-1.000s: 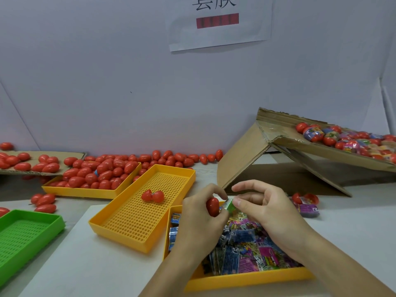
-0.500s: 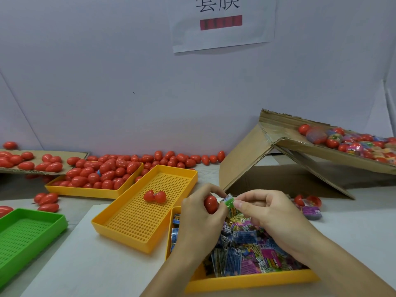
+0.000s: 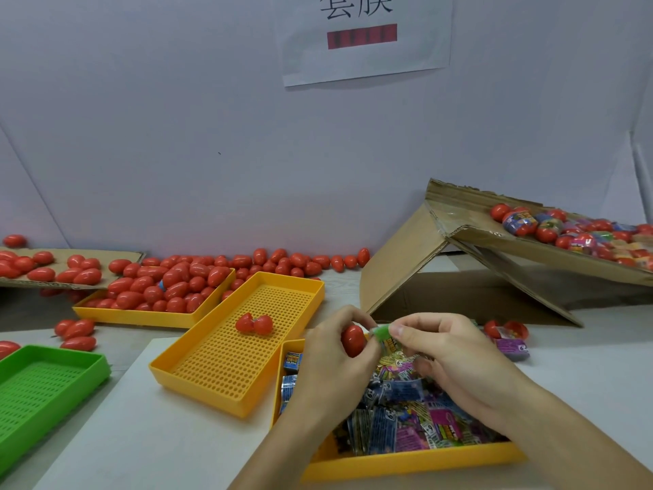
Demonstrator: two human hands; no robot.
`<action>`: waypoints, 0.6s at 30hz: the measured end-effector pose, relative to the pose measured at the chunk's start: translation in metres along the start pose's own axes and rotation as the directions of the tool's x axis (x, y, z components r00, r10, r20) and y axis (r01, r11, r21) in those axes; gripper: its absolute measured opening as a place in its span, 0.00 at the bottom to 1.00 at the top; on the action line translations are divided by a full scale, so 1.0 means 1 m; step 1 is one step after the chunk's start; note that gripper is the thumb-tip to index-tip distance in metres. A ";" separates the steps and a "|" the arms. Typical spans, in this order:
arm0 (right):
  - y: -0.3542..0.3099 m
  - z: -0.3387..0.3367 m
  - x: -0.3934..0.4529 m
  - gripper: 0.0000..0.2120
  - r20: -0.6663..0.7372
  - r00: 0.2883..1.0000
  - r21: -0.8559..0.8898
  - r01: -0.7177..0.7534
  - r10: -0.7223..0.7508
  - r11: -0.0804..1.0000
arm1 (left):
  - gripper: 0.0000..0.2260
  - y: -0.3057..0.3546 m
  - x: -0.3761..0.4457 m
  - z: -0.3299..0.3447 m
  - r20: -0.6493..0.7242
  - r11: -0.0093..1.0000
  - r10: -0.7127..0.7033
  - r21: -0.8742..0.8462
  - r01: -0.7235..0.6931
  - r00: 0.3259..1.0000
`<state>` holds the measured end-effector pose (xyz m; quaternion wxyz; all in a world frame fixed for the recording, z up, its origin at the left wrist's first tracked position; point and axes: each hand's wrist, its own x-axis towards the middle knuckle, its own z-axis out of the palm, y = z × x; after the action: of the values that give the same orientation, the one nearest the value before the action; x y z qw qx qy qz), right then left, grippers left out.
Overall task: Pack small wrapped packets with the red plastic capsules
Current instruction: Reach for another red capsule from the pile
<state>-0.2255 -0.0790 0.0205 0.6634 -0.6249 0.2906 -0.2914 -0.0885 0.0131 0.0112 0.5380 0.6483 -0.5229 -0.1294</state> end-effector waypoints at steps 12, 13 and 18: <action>0.003 0.001 0.002 0.03 -0.263 0.925 -0.229 0.215 -0.273 0.949 | 0.06 0.003 -0.001 0.002 0.175 0.995 -0.050 -0.078 0.064 0.983; 0.003 0.002 0.001 0.03 -0.237 0.928 -0.264 0.222 -0.287 0.939 | 0.07 0.002 0.000 0.002 0.153 0.995 -0.039 -0.086 0.053 0.988; 0.001 0.005 -0.002 0.03 -0.168 0.920 -0.318 0.288 -0.353 0.903 | 0.12 0.003 0.001 0.000 0.083 0.996 -0.031 -0.084 0.038 0.996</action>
<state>-0.2231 -0.0748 0.0197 0.4717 -0.7175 0.2943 -0.4196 -0.0898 0.0127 0.0143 0.5412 0.6276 -0.5273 -0.1873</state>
